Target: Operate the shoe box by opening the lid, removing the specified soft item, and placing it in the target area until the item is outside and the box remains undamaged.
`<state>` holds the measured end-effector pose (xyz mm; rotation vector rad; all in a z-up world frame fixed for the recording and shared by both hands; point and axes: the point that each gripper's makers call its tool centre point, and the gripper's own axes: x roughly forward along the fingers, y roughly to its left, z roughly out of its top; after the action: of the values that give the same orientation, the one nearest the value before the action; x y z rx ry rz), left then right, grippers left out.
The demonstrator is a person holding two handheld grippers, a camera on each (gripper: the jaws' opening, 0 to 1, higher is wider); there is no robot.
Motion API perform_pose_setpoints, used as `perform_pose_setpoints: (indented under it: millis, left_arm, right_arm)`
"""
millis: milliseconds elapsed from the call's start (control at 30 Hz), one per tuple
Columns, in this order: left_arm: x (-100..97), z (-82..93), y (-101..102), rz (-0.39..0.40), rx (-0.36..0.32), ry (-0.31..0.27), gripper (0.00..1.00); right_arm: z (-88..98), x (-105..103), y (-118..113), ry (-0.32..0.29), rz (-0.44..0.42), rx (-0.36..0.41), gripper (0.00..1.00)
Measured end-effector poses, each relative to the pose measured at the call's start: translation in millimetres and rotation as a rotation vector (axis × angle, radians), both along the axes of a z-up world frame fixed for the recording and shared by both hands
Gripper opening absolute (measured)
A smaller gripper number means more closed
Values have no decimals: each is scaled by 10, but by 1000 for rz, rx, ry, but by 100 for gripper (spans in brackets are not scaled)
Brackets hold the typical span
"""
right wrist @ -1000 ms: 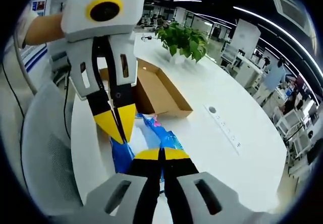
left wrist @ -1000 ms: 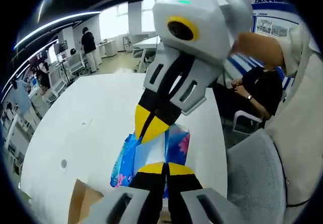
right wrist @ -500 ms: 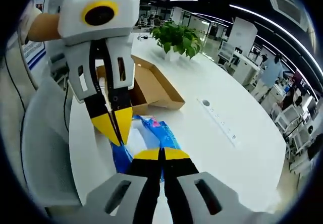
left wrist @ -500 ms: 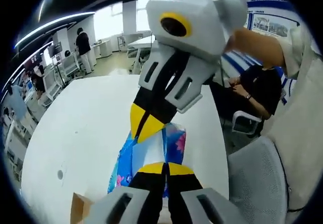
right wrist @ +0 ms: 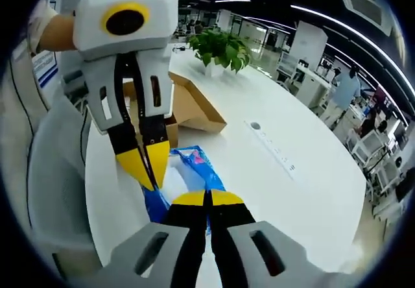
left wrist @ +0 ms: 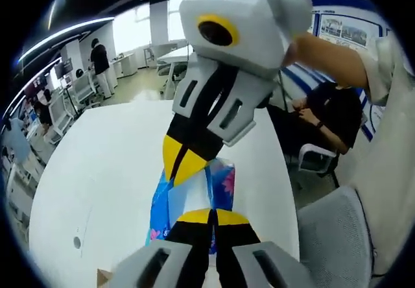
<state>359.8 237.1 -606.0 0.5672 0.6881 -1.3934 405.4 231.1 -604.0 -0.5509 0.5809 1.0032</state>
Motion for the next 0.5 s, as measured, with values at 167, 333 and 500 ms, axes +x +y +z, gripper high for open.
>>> perform_pose_setpoints:
  millis: [167,333,500]
  left_arm:
    - [50,-21,-134,-11,-4,6,0]
    - [104,-51,-261,-19,-4,12,0]
    - [141,-90,-382,-32,-4,15,0]
  right_arm:
    - [-7,60,-135,2,-12,4,0]
    - [-46,118,-277,7,-19,-6,0]
    - [-84,158,-370,11,-27,-11,0]
